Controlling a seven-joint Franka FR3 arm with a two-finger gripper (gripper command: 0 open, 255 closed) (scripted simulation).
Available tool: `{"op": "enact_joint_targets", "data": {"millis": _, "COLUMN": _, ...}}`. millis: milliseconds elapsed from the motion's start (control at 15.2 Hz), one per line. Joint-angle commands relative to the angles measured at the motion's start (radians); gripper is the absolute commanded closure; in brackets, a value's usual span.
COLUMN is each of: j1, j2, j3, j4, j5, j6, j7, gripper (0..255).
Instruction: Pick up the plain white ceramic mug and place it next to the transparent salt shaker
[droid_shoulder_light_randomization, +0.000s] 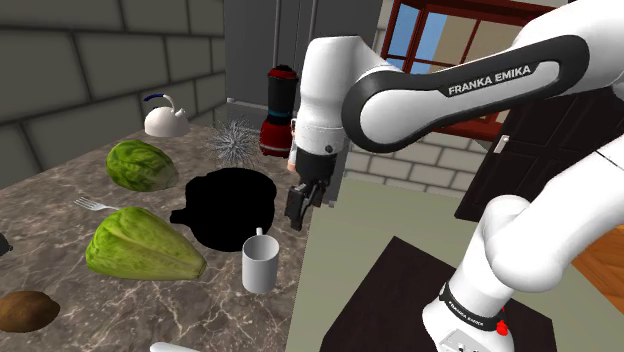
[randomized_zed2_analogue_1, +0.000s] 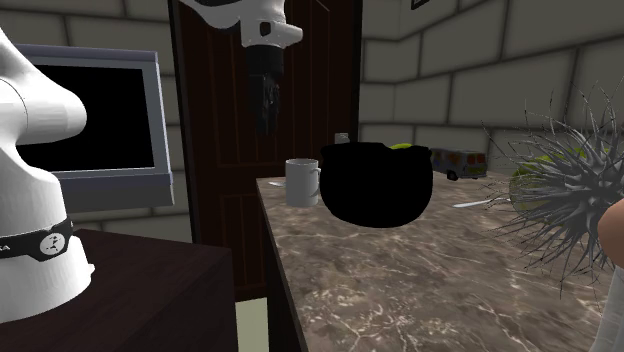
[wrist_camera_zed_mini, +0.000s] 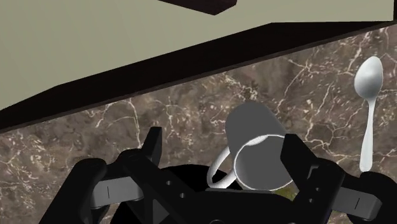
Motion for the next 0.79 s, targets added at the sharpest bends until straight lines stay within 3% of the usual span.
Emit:
{"op": "enact_joint_targets", "data": {"millis": 0, "j1": 0.001, "j2": 0.064, "j3": 0.038, "j4": 0.026, "j5": -0.013, "j6": 0.048, "j7": 0.044, "gripper": 0}}
{"op": "enact_joint_targets", "data": {"millis": 264, "j1": -0.003, "j2": 0.211, "j3": 0.111, "j4": 0.095, "j5": -0.077, "j6": 0.133, "j7": 0.145, "gripper": 0}}
{"op": "enact_joint_targets", "data": {"millis": 528, "j1": 0.004, "j2": 0.374, "j3": 0.166, "j4": 0.184, "j5": -0.185, "j6": 0.196, "j7": 0.266, "gripper": 0}}
{"op": "enact_joint_targets", "data": {"millis": 726, "j1": 0.010, "j2": 0.412, "j3": 0.168, "j4": 0.185, "j5": -0.214, "j6": 0.227, "j7": 0.291, "gripper": 0}}
